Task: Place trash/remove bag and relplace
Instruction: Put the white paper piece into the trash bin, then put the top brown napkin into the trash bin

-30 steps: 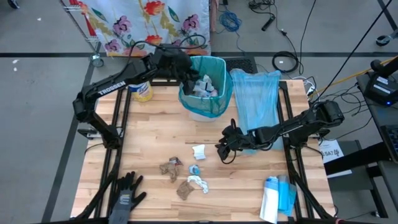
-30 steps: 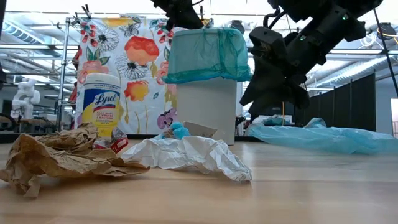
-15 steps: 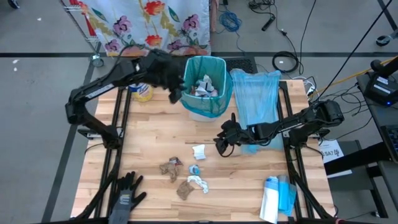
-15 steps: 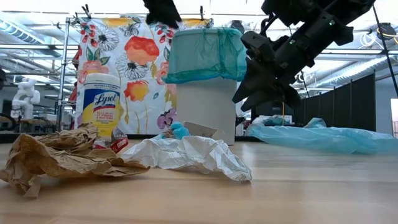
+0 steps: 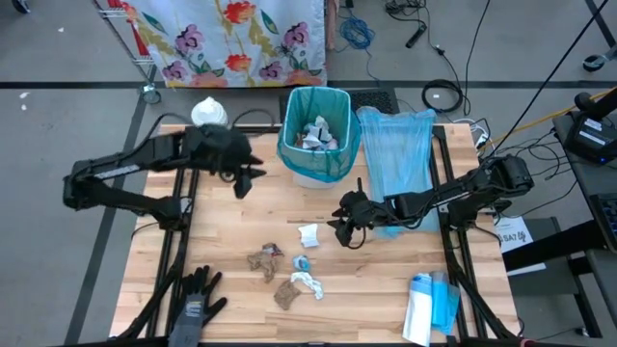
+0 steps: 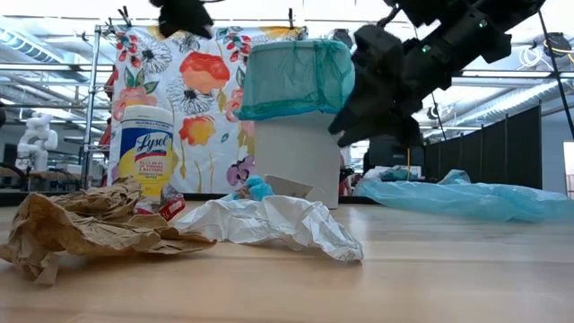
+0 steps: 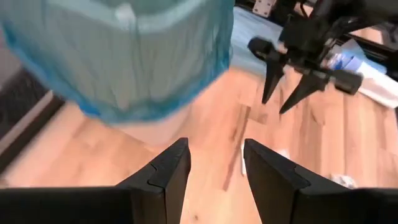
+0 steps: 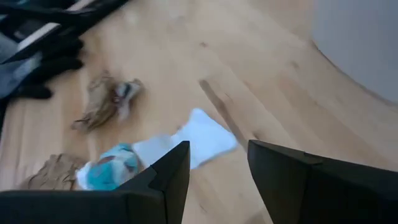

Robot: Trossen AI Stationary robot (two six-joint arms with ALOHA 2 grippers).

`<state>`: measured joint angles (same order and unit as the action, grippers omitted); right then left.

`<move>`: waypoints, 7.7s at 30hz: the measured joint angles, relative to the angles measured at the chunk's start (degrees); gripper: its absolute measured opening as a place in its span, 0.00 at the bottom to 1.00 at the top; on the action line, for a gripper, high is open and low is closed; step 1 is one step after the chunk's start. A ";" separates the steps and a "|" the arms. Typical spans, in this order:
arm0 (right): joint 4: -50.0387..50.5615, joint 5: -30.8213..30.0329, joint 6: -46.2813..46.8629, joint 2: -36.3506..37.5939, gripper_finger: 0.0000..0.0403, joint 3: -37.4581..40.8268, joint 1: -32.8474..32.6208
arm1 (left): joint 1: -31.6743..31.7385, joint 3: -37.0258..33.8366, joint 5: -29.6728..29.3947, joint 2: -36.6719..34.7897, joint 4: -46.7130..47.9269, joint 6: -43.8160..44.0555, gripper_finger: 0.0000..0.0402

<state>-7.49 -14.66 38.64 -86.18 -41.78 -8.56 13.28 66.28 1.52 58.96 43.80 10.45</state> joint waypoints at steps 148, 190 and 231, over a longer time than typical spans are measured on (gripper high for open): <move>25.03 2.57 -1.53 8.77 0.29 -8.72 -1.89 | -18.75 -47.56 -11.16 -21.37 -33.71 35.37 0.38; 11.03 2.71 8.43 8.80 0.29 4.11 -2.42 | -39.73 -31.87 -15.57 10.75 -25.26 15.64 0.38; 17.80 2.53 11.51 8.80 0.29 4.08 -5.53 | -42.30 -22.10 -11.09 21.72 -13.46 21.78 0.01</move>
<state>10.31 -12.12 50.15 -77.38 -37.70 -14.09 -29.03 44.18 -9.56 80.68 30.34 32.23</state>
